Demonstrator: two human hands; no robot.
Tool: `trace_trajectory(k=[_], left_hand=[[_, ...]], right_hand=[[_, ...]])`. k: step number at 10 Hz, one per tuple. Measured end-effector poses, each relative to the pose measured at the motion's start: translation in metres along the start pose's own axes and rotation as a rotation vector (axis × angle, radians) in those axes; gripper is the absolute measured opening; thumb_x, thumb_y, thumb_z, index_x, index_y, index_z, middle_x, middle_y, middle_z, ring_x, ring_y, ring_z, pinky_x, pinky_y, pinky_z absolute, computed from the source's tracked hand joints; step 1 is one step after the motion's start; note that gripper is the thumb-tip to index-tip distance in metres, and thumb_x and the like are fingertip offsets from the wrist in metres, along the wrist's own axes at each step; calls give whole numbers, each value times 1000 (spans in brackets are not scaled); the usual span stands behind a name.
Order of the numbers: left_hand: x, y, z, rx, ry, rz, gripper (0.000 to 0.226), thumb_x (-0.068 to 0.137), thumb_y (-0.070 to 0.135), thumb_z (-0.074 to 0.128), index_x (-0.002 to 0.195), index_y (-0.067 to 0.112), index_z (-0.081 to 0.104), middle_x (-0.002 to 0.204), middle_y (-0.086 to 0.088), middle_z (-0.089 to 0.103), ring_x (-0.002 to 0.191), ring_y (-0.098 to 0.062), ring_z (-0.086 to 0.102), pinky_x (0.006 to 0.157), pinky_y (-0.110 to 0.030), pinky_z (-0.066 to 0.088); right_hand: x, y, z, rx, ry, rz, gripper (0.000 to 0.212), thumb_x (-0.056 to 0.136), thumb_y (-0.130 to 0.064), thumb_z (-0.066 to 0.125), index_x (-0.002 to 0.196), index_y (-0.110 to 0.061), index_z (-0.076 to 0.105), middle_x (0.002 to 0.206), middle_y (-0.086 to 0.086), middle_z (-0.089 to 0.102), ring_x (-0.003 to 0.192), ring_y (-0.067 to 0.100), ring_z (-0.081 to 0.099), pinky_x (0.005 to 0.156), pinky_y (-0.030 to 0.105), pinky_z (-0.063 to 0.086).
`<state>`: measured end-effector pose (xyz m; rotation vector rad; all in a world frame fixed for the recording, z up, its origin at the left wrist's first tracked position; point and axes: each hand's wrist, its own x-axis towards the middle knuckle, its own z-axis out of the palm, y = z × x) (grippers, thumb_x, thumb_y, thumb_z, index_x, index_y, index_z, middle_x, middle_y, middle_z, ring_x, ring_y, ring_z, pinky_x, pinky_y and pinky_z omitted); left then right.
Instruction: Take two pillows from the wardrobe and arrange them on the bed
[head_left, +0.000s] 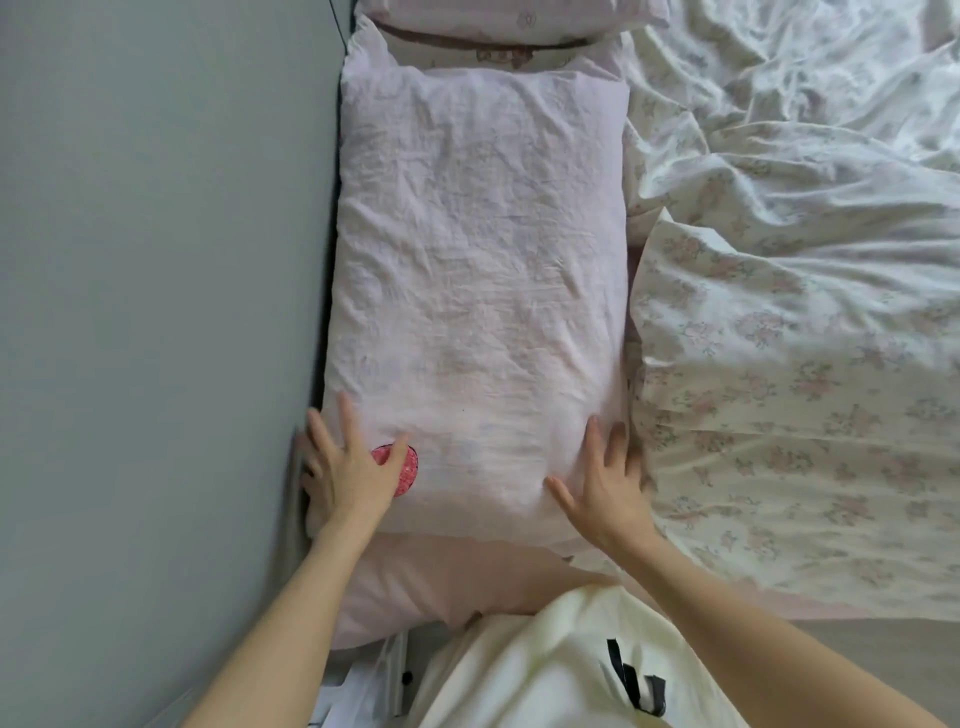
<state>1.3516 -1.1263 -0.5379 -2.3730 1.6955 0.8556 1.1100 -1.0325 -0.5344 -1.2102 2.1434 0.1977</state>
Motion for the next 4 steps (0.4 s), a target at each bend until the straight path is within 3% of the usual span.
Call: trace_trajectory(k=[1, 2, 3, 4], left_hand=[[0, 26, 3, 137, -29, 264, 96, 71, 71, 52, 140, 48, -10, 156, -6, -17, 141, -36, -18, 106, -69, 7], [11, 51, 11, 165, -213, 314, 100, 64, 79, 49, 134, 54, -19, 151, 3, -33, 135, -30, -35, 105, -70, -5], [24, 61, 14, 203, -312, 250, 104, 60, 82, 49, 137, 50, -14, 150, 1, -34, 134, -32, -37, 103, -73, -7], [25, 60, 13, 198, -353, 240, 105, 60, 81, 51, 137, 49, -13, 150, 2, -34, 134, -33, -37, 102, -74, -6]], right_hand=[[11, -22, -11, -109, 186, -225, 87, 79, -58, 51, 144, -33, -2, 156, 15, 8, 140, 41, 13, 101, 62, 30], [31, -42, -22, -116, 54, -329, 80, 82, -54, 50, 141, -41, -4, 156, 9, -10, 142, 39, -9, 104, 66, 22], [40, -45, -29, -72, -90, -269, 72, 86, -45, 51, 140, -40, 3, 155, 3, -16, 141, 34, -15, 106, 66, 21], [43, -50, -60, 119, -137, -243, 59, 90, -40, 50, 141, -24, 26, 154, 11, 17, 140, 30, 19, 106, 44, 36]])
